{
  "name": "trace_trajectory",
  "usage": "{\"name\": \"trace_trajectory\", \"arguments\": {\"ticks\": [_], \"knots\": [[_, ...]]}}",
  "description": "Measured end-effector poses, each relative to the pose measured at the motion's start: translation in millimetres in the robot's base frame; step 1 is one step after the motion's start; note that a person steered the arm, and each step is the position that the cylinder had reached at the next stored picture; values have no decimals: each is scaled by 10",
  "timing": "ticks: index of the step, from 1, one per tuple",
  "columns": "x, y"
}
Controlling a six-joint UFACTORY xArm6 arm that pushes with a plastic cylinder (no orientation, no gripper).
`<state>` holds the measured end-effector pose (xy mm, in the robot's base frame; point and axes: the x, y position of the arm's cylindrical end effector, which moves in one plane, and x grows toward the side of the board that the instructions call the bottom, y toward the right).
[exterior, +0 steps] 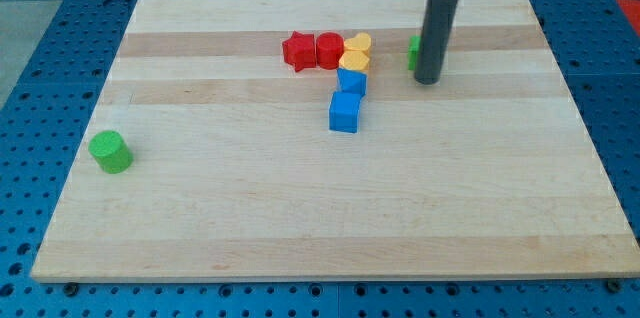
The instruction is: Move the green star towards right side of yellow star
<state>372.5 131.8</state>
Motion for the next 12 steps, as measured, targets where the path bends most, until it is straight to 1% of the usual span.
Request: {"name": "trace_trajectory", "arguments": {"ticks": [1, 2, 3, 4, 6, 8, 11, 12], "knots": [[13, 377], [-73, 745], [-334, 820], [-446, 683], [-447, 274], [-436, 187], [-329, 258], [-200, 308]]}}
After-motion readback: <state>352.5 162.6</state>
